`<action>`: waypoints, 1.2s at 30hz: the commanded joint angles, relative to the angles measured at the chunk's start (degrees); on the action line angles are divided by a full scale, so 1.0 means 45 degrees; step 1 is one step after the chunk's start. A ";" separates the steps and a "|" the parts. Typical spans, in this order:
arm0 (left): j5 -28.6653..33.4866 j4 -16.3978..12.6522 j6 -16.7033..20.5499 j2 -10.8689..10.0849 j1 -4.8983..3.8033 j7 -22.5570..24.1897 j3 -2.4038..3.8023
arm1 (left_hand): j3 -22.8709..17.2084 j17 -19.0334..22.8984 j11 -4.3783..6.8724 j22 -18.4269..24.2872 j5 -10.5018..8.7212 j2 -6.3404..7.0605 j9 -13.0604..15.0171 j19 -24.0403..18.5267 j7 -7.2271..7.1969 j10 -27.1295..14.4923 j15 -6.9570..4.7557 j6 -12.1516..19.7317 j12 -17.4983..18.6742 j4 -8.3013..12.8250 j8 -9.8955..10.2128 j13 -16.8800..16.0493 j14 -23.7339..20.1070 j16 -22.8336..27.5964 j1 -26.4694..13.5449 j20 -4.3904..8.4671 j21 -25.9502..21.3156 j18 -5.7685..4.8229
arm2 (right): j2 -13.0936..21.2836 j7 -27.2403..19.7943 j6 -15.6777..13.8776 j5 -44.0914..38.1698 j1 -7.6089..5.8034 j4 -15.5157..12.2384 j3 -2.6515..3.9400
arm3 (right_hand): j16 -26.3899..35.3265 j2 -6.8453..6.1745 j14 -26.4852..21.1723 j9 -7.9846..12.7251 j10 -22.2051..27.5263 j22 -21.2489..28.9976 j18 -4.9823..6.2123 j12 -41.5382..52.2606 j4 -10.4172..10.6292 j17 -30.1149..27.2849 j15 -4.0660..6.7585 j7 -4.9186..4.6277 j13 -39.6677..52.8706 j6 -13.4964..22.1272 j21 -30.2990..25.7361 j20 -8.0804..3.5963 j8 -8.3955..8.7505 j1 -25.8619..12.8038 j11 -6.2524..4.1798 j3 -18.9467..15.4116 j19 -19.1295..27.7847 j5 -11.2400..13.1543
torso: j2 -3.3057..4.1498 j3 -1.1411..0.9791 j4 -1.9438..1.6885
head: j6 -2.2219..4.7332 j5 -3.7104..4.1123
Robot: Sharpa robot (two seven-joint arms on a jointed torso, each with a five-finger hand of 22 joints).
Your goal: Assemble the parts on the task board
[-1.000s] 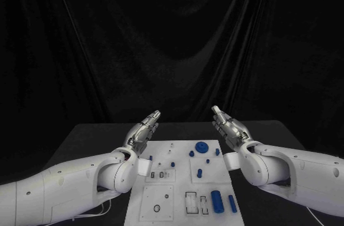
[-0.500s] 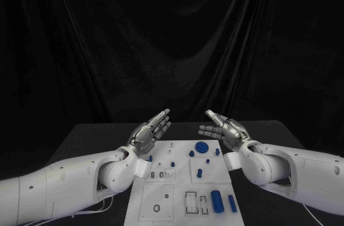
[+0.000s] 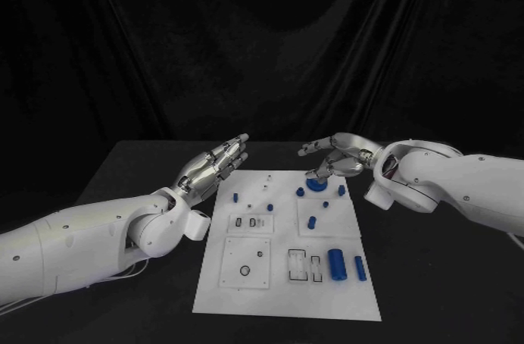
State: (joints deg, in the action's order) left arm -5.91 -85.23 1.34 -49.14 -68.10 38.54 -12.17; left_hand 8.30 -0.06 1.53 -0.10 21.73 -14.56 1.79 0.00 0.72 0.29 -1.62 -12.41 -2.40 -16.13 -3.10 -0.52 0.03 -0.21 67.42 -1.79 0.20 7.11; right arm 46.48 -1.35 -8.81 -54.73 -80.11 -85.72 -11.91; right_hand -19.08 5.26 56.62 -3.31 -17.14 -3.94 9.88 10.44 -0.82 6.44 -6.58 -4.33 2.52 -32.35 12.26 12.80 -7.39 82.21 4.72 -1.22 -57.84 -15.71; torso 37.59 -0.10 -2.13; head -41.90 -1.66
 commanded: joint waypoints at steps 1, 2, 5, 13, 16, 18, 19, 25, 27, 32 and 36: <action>-0.0507 -0.0045 -0.0341 -0.0048 -0.0020 0.1289 0.0011 | 0.0139 0.0014 -0.0078 0.0021 0.0027 0.0022 -0.0004 0.0001 -0.0018 -0.0043 0.0101 -0.0004 -0.0003 0.0126 0.0001 -0.0003 -0.0008 0.0046 0.0409 -0.0109 -0.0044 0.0073 | -0.0100 0.1212 0.0107 -0.8510 -0.0043 0.0053 0.0006 | 0.0294 -0.0143 0.0503 -0.0024 -0.1020 0.0016 0.0135 0.0192 -0.0105 0.0155 0.0121 0.0078 0.0079 -0.0554 -0.0216 -0.0115 0.0013 -0.0153 0.0239 0.0159 -0.0460 0.0062 | 0.0210 -0.0029 -0.0063 | -0.0187 0.0008; -0.0510 -0.0057 -0.0345 -0.0074 -0.0020 0.1305 0.0011 | 0.0140 0.0014 -0.0084 0.0021 0.0118 0.0020 -0.0007 0.0001 -0.0015 -0.0045 0.0118 0.0030 0.0003 0.0245 0.0013 -0.0002 -0.0008 0.0046 0.0632 -0.0139 -0.0044 0.0078 | -0.0128 0.1199 -0.0007 -0.8649 -0.0047 0.0071 0.0006 | 0.0362 -0.0193 0.0775 -0.0043 -0.1767 0.0001 0.0145 0.0412 -0.0103 0.0238 0.0190 0.0110 0.0137 -0.0814 -0.0266 -0.0182 0.0017 -0.0246 0.0435 0.0186 -0.0706 0.0134 | 0.0260 -0.0027 -0.0079 | -0.0237 0.0021; -0.0518 -0.0129 -0.0250 -0.0169 -0.0020 0.1375 0.0010 | -0.0051 0.0014 -0.0134 0.0021 0.1180 0.0008 -0.0035 0.0001 -0.0114 -0.0040 0.0183 0.0331 -0.0027 0.0907 0.0117 -0.0010 -0.0008 0.0046 0.1434 -0.0242 -0.0044 0.0124 | -0.0195 0.1090 -0.0363 -0.8948 -0.0054 0.0122 0.0006 | 0.0460 -0.0290 0.1466 -0.0094 -0.3210 -0.0038 0.0149 0.0709 -0.0175 0.0477 0.0390 0.0036 0.0236 -0.1487 -0.0338 -0.0384 0.0006 -0.0306 0.0688 0.0295 -0.1320 0.0173 | 0.0357 -0.0022 -0.0099 | -0.0391 0.0003; -0.0528 -0.0421 -0.0049 -0.0520 -0.0021 0.1522 0.0010 | -0.0181 0.0014 -0.0338 0.0021 0.1813 -0.0130 -0.0034 0.0001 -0.0187 -0.0040 0.0303 0.0414 -0.0064 0.1389 0.0118 -0.0017 -0.0008 0.0046 0.1880 -0.0362 -0.0044 0.0132 | -0.0373 0.1134 -0.0700 -1.0042 -0.0052 0.0200 0.0007 | -0.0595 -0.0604 0.4165 -0.0141 -0.5819 -0.0679 0.0130 0.0965 -0.0517 0.1763 0.1184 0.0167 0.0302 -0.2450 0.0782 -0.1290 0.0081 -0.0203 0.0438 0.0414 -0.3612 0.0206 | 0.0552 -0.0007 -0.0133 | -0.0669 -0.0002; -0.0529 -0.0452 -0.0046 -0.0596 -0.0021 0.1519 0.0010 | -0.0224 0.0014 -0.0357 0.0021 0.1945 -0.0186 -0.0025 0.0001 -0.0117 -0.0041 0.0333 0.0361 -0.0067 0.1463 0.0096 -0.0017 -0.0008 0.0046 0.1923 -0.0387 -0.0044 0.0125 | -0.0424 0.1285 -0.0641 -1.0325 -0.0046 0.0232 0.0007 | -0.1264 -0.0654 0.4697 -0.0154 -0.6296 -0.1040 0.0112 0.0776 -0.0637 0.2384 0.1441 0.0212 0.0291 -0.2706 0.1302 -0.1520 0.0098 -0.0153 0.0256 0.0586 -0.4117 0.0415 | 0.0655 -0.0008 -0.0130 | -0.0721 -0.0014; -0.0529 -0.0451 -0.0062 -0.0635 -0.0021 0.1501 0.0011 | -0.0239 0.0014 -0.0355 0.0021 0.1999 -0.0205 -0.0024 0.0001 -0.0090 -0.0042 0.0341 0.0351 -0.0062 0.1487 0.0091 -0.0016 -0.0008 0.0046 0.1933 -0.0398 -0.0044 0.0125 | -0.0483 0.1382 -0.0604 -1.0435 -0.0034 0.0295 0.0007 | -0.2040 -0.0726 0.4932 -0.0166 -0.6633 -0.1493 0.0087 0.0510 -0.0744 0.3051 0.1574 0.0096 0.0279 -0.3009 0.1879 -0.1688 0.0114 -0.0187 0.0224 0.0905 -0.4380 0.0340 | 0.0692 -0.0005 -0.0135 | -0.0728 -0.0001; -0.0529 -0.0443 -0.0081 -0.0660 -0.0022 0.1489 0.0011 | -0.0247 0.0014 -0.0355 0.0021 0.2032 -0.0216 -0.0023 0.0001 -0.0077 -0.0043 0.0344 0.0344 -0.0056 0.1502 0.0087 -0.0015 -0.0008 0.0046 0.1938 -0.0404 -0.0044 0.0127 | -0.0535 0.1417 -0.0626 -1.0492 -0.0015 0.0359 0.0006 | -0.2181 -0.0733 0.4916 -0.0166 -0.6685 -0.1593 0.0085 0.0444 -0.0750 0.3182 0.1587 0.0081 0.0278 -0.3062 0.1986 -0.1711 0.0128 -0.0213 0.0221 0.0980 -0.4372 0.0329 | 0.0752 0.0005 -0.0161 | -0.0723 0.0043; -0.0530 -0.0357 -0.0150 -0.0674 -0.0022 0.1481 0.0011 | -0.0264 0.0014 -0.0355 0.0021 0.2096 -0.0242 -0.0023 0.0001 -0.0064 -0.0045 0.0362 0.0342 -0.0050 0.1528 0.0083 -0.0013 -0.0008 0.0046 0.1945 -0.0432 -0.0044 0.0133 | -0.0677 0.1351 -0.0832 -1.0586 0.0095 0.0560 0.0006 | -0.3453 -0.0936 0.5070 -0.0161 -0.7056 -0.2439 0.0078 0.0079 -0.0607 0.4153 0.1702 0.0022 0.0288 -0.3214 0.2924 -0.1807 0.0319 -0.0573 0.0177 0.1342 -0.4428 0.0669 | 0.0858 0.0013 -0.0188 | -0.0721 0.0084; -0.0530 -0.0302 -0.0177 -0.0657 -0.0022 0.1490 0.0011 | -0.0267 0.0014 -0.0356 0.0021 0.2110 -0.0248 -0.0024 0.0001 -0.0064 -0.0046 0.0371 0.0347 -0.0044 0.1533 0.0083 -0.0012 -0.0008 0.0046 0.1945 -0.0444 -0.0044 0.0135 | -0.0729 0.1278 -0.0874 -1.0601 0.0131 0.0643 0.0006 | -0.3771 -0.0992 0.5141 -0.0153 -0.7143 -0.2661 0.0084 0.0024 -0.0517 0.4365 0.1723 0.0045 0.0294 -0.3153 0.3170 -0.1829 0.0400 -0.0685 0.0164 0.1380 -0.4454 0.0837 | 0.0878 0.0018 -0.0187 | -0.0722 0.0095; -0.0530 -0.0245 -0.0235 -0.0672 -0.0022 0.1477 0.0011 | -0.0274 0.0014 -0.0359 0.0021 0.2136 -0.0262 -0.0022 0.0001 -0.0059 -0.0046 0.0387 0.0335 -0.0043 0.1542 0.0079 -0.0012 -0.0008 0.0046 0.1943 -0.0471 -0.0044 0.0142 | -0.0825 0.1049 -0.1031 -1.0616 0.0228 0.0821 0.0006 | -0.4128 -0.1082 0.5106 -0.0143 -0.7268 -0.2969 0.0082 -0.0047 -0.0371 0.4624 0.1722 -0.0019 0.0302 -0.3107 0.3467 -0.1831 0.0487 -0.0814 0.0173 0.1417 -0.4364 0.1096 | 0.0956 0.0014 -0.0220 | -0.0754 0.0135; -0.0530 -0.0221 -0.0294 -0.0688 -0.0021 0.1467 0.0010 | -0.0280 0.0014 -0.0364 0.0021 0.2155 -0.0274 -0.0021 0.0001 -0.0049 -0.0047 0.0398 0.0327 -0.0034 0.1548 0.0076 -0.0010 -0.0008 0.0046 0.1942 -0.0490 -0.0044 0.0148 | -0.0907 0.0819 -0.1237 -1.0620 0.0321 0.0961 0.0006 | -0.4461 -0.1129 0.5124 -0.0152 -0.7530 -0.3293 0.0086 -0.0074 -0.0303 0.4859 0.1726 -0.0188 0.0306 -0.3306 0.3788 -0.1836 0.0454 -0.0787 0.0188 0.1521 -0.4298 0.1108 | 0.0973 0.0017 -0.0229 | -0.0821 0.0133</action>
State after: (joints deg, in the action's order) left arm -8.11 -86.18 0.87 -52.28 -68.11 38.68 -12.19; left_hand 7.00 -0.05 0.39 -0.05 31.14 -15.78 1.66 -0.05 0.12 0.00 -0.29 -10.96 -2.39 -9.47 -2.72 -0.50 0.13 -0.21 75.77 -3.59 0.20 7.10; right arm 42.44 2.99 -12.27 -101.39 -78.84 -81.51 -11.92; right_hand -39.12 0.28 79.37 -4.00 -50.93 -18.78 9.87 10.42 -2.45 28.32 1.24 -4.91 3.83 -47.28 29.32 4.67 -5.49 79.14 5.64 5.63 -77.46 -10.89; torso 41.81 -0.03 -3.10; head -45.45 -1.05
